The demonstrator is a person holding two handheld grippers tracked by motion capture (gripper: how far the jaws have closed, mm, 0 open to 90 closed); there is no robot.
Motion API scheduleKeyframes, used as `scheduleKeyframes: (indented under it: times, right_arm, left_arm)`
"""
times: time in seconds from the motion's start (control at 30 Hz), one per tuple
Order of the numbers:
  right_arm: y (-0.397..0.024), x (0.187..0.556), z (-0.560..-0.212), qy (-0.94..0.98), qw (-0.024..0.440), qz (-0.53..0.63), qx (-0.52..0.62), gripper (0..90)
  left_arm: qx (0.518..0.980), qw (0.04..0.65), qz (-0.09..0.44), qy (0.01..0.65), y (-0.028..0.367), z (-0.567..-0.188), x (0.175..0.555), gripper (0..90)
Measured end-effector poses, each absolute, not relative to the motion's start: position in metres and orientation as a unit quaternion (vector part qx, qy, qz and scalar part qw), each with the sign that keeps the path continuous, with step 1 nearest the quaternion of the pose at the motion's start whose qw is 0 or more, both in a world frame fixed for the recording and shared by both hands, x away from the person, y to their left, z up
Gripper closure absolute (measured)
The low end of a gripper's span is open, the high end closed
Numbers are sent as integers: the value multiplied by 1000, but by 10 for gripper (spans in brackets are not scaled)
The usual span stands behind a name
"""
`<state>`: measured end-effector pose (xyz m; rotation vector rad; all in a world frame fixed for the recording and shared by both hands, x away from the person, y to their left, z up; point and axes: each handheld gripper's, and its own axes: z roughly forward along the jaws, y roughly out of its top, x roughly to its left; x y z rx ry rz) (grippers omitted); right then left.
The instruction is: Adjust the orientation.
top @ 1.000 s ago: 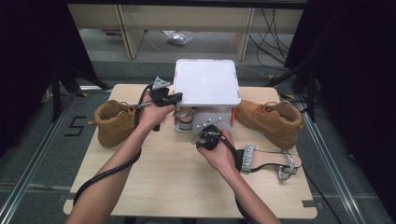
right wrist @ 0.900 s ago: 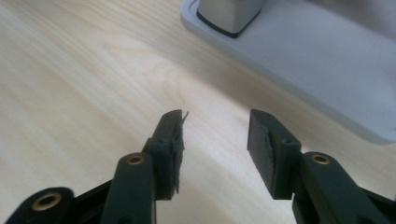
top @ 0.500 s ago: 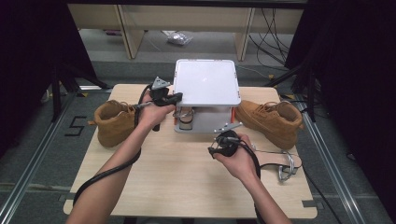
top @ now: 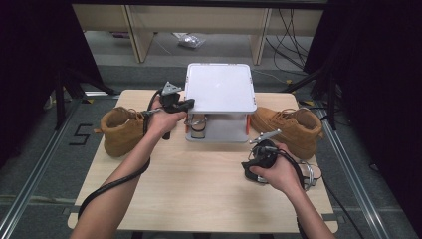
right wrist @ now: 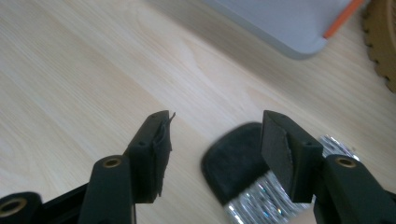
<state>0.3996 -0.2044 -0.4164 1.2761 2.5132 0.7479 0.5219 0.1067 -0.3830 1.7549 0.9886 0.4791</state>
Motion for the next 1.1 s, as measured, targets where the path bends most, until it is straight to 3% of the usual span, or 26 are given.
scheduleKeyframes:
  times: [0.27, 0.5, 0.87, 1.1]
  right_arm:
    - [-228, 399, -415, 881, 112, 216, 405, 360]
    - [-251, 404, -417, 886, 116, 190, 407, 345]
    - [-302, 403, -414, 847, 155, 160, 483, 483]
    - [-319, 409, -421, 830, 173, 144, 510, 494]
  left_arm:
    - [727, 513, 197, 412, 107, -383, 522, 897]
    - [730, 509, 197, 412, 106, -382, 522, 897]
    - [730, 508, 200, 410, 106, -382, 522, 897]
    - [730, 509, 199, 411, 106, -382, 522, 897]
